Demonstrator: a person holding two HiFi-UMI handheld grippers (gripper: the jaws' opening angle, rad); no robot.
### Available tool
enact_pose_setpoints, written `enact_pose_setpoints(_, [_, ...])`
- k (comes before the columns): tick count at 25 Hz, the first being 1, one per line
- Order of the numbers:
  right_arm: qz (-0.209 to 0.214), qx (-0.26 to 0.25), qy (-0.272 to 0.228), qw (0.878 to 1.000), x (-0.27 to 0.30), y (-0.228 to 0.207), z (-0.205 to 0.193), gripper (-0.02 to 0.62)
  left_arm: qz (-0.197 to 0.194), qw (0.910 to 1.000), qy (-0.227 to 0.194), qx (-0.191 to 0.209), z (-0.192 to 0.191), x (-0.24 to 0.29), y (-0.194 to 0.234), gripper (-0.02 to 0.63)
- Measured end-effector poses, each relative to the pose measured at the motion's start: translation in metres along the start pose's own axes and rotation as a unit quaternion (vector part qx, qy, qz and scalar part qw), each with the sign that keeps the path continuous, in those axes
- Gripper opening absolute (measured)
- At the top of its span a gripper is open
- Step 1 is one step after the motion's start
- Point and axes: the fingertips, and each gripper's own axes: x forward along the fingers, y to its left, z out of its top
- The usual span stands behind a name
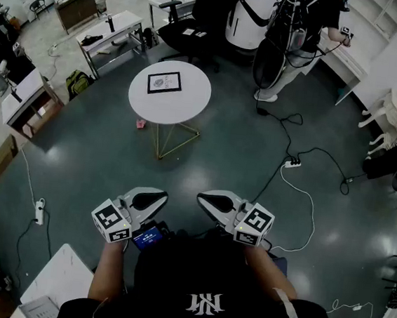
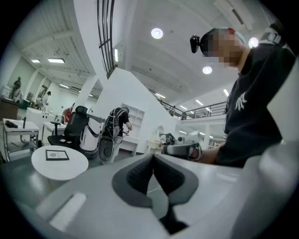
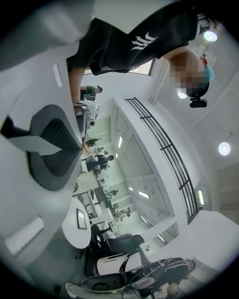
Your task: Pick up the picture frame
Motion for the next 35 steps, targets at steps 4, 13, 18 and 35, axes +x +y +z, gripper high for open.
enact_pose_setpoints(4, [0.004,0.007,-0.012,1.0,0.012,0.009,0.004,-0.002,0.004,1.0,-0.001,-0.007,-0.004,-0.011,0.004,0.003])
enact_pose_setpoints(13, [-0.033,0.041,-0.027,0.998,0.012,-0.017,-0.004,-0.002,-0.006,0.9999,0.005,-0.014,-0.004,-0.009,0.012,0.003])
enact_pose_setpoints(18, [-0.051,0.015,-0.013,0.999,0.022,-0.049,0.005,-0.002,0.012,0.9995,0.015,-0.024,0.0,0.001,0.034,0.003])
enact_pose_setpoints(35, [0.017,0.05,-0.003,0.999,0.009,-0.209,0.039,-0.002,0.117,0.9921,0.015,-0.042,0.061,0.11,0.137,0.003])
